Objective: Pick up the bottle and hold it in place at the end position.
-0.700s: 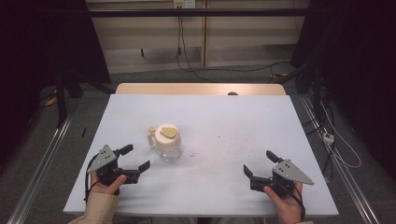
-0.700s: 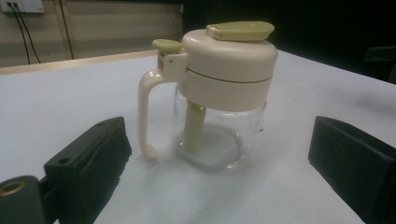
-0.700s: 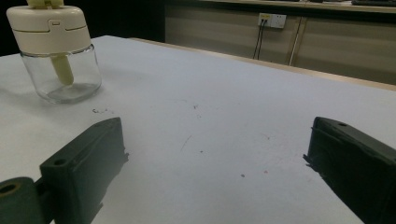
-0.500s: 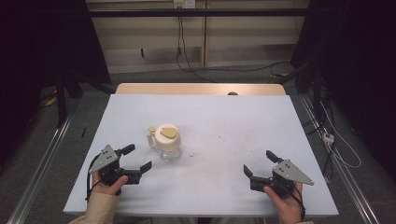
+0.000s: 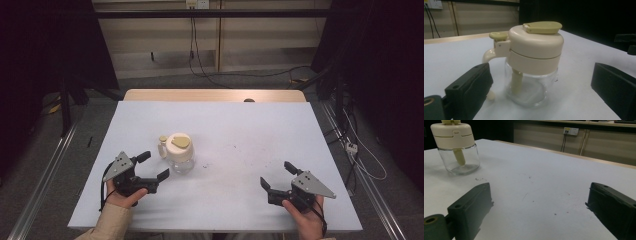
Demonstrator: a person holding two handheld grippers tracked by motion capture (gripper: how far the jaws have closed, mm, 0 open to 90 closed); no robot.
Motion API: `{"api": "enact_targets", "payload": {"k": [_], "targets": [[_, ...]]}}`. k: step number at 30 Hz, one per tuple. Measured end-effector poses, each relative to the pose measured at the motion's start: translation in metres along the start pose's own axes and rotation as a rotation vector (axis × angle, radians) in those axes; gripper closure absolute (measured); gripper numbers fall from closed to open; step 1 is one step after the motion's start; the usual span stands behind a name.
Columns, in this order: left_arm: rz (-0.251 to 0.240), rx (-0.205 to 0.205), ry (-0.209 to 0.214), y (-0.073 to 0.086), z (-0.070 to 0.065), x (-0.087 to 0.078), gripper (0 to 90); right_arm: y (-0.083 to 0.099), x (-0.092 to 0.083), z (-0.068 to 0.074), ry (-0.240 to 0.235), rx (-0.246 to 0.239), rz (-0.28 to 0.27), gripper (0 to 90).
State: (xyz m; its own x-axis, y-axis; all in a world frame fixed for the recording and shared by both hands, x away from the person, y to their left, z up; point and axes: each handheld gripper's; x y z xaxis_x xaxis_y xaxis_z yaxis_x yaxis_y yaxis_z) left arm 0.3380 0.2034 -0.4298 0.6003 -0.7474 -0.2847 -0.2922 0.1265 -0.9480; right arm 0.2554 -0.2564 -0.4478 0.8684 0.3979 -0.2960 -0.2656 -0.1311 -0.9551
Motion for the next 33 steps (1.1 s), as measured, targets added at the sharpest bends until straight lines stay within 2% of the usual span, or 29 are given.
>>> {"api": "enact_targets", "payload": {"k": [9, 17, 29, 33], "targets": [[0.017, 0.003, -0.041, -0.006, -0.007, 0.012, 4.6, 0.0, 0.001, 0.0, -0.006, -0.003, 0.001, 5.0], [0.061, 0.029, -0.065, -0.007, -0.012, 0.022, 5.4, 0.0, 0.001, 0.001, -0.013, -0.004, 0.002, 5.2], [0.108, 0.005, -0.103, -0.003, -0.012, 0.039, 5.3, 0.0, 0.003, 0.002, -0.017, -0.008, 0.004, 5.4], [0.131, 0.013, -0.125, -0.003, -0.015, 0.049, 5.2, 0.0, 0.002, 0.002, -0.017, -0.007, 0.005, 5.5]]}}
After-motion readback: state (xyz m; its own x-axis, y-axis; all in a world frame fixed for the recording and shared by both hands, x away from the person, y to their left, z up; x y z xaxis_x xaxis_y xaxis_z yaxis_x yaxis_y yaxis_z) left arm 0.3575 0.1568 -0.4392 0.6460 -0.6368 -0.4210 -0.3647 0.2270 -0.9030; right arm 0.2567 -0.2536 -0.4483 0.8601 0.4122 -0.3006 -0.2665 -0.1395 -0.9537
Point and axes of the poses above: each handheld gripper's, and its own axes: x roughly forward along the jaws, y roughly out of its underside, z roughly to its left, and after that the axes turned 3 degrees about z, right-handed
